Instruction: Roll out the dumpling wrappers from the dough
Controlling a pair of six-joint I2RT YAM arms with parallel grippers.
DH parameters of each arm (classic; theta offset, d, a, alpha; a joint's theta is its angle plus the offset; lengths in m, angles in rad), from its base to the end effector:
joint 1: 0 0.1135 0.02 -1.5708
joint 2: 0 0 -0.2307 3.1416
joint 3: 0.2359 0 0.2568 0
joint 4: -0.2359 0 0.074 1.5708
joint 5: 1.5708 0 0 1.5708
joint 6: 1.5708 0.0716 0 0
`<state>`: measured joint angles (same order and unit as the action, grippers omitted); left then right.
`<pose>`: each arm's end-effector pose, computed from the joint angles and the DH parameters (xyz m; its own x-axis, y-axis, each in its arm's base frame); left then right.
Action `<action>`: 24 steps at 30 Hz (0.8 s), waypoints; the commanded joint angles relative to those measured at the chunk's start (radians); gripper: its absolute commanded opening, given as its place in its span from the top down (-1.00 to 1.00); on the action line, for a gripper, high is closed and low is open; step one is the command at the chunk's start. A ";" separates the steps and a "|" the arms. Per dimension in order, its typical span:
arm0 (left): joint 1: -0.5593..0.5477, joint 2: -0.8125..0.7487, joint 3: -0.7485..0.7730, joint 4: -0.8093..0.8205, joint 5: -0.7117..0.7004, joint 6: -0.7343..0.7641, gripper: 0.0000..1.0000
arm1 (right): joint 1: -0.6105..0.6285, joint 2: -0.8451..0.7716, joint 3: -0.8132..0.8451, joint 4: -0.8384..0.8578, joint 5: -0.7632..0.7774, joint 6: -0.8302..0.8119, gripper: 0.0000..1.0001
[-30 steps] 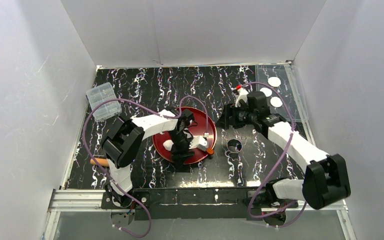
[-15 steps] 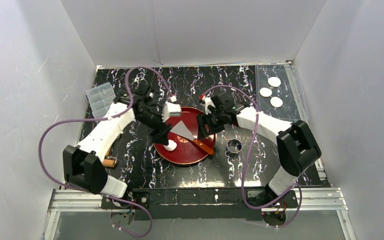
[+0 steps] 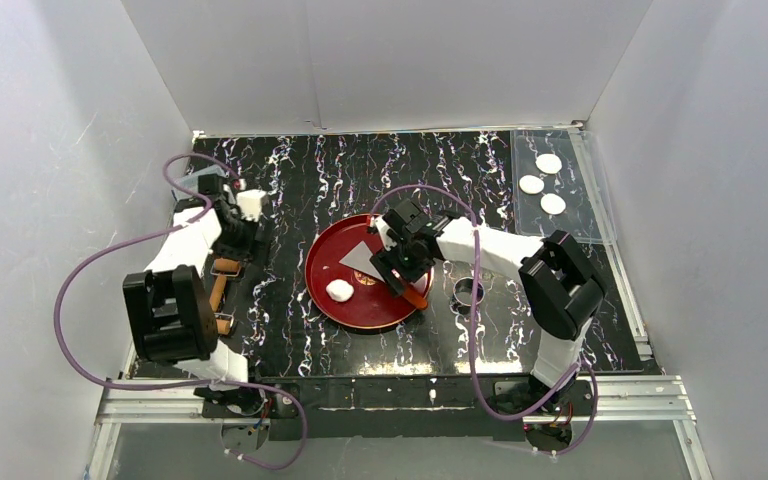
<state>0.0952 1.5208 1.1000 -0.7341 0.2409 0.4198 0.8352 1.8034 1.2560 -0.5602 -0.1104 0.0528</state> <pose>0.3191 0.0133 0.1654 -0.8301 0.3184 -0.4579 0.3745 0.9266 -0.0346 0.2508 0.2889 0.1294 -0.6401 -0.6291 -0.4410 -0.7372 0.6646 0.1220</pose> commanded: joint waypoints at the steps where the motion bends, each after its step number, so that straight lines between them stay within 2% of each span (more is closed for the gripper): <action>1: 0.133 0.046 0.017 0.052 -0.135 -0.096 -0.63 | 0.020 0.025 0.056 -0.032 0.026 -0.050 -0.47; 5: 0.200 0.079 0.017 0.056 -0.182 -0.064 -0.69 | 0.022 0.065 0.082 -0.055 0.041 -0.050 -0.30; 8: 0.237 0.100 0.011 0.064 -0.205 -0.044 -0.70 | 0.022 0.089 0.115 -0.085 0.135 -0.048 -0.11; 10: 0.253 0.118 0.004 0.074 -0.219 -0.027 -0.70 | 0.022 0.098 0.138 -0.103 0.183 -0.050 -0.05; 21: 0.268 0.203 -0.006 0.075 -0.164 -0.015 -0.62 | -0.003 0.123 0.188 -0.122 0.276 -0.182 0.31; 24: 0.271 0.194 -0.026 0.070 -0.154 0.006 -0.59 | -0.033 0.134 0.205 -0.114 0.272 -0.182 0.34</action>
<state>0.3573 1.7325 1.0954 -0.6418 0.0605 0.3950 0.8379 1.9247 1.4052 -0.6647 0.1284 -0.0933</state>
